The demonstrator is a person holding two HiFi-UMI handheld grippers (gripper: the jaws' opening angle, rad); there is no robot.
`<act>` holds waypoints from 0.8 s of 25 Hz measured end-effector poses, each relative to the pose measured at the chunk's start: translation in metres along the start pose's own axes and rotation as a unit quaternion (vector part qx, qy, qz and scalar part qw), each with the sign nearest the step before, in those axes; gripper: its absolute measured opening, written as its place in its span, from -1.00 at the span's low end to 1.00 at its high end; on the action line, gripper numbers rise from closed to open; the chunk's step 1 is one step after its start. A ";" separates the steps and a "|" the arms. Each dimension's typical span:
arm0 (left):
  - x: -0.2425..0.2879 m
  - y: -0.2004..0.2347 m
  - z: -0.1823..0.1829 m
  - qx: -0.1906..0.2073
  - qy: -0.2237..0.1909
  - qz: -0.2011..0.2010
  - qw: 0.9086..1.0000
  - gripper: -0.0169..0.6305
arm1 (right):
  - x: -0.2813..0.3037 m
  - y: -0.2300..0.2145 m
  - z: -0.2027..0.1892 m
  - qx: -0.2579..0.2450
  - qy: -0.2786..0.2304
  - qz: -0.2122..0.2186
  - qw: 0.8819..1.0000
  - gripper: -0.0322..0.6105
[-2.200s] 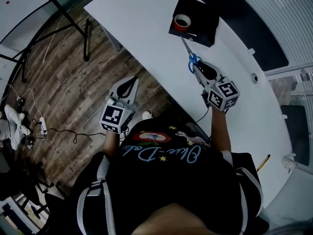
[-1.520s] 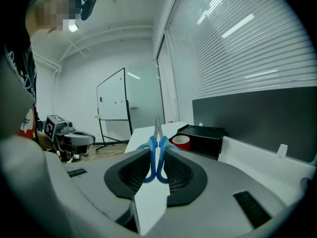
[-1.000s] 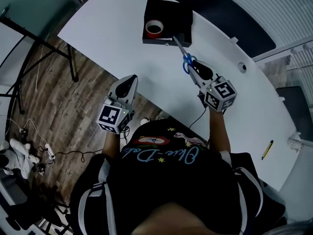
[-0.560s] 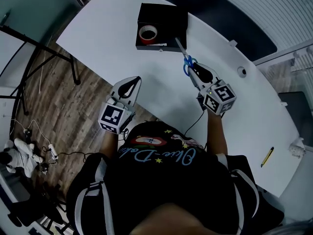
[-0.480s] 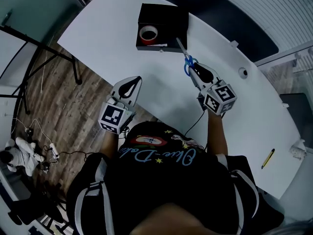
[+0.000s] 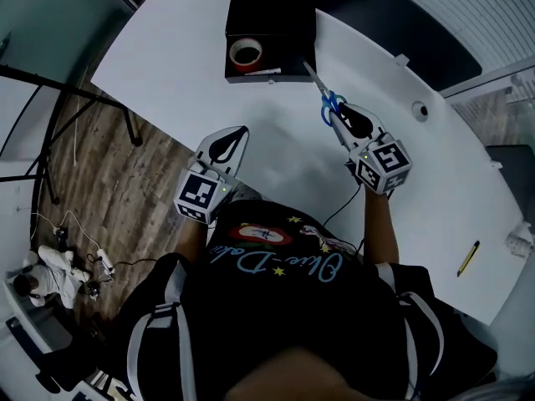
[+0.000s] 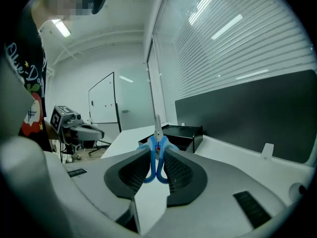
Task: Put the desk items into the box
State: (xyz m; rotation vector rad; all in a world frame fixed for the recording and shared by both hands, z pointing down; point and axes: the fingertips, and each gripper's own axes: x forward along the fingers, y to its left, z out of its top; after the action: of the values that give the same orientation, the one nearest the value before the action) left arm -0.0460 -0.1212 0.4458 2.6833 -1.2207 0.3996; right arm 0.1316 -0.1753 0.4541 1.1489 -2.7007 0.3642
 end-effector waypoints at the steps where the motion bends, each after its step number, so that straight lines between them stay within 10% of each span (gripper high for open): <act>1: 0.005 0.001 0.002 0.002 -0.001 -0.010 1.000 -0.96 | 0.002 -0.002 0.002 -0.011 0.005 -0.006 1.000 -0.63; 20: 0.004 0.079 0.003 -0.010 -0.004 -0.006 1.000 -0.96 | 0.112 0.000 0.014 -0.214 0.104 0.023 0.971 -0.63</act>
State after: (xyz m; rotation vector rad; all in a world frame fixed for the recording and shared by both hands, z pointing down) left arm -0.1024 -0.1765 0.4478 2.6761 -1.2036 0.3727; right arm 0.0541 -0.2559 0.4703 0.8702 -2.4556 -0.0906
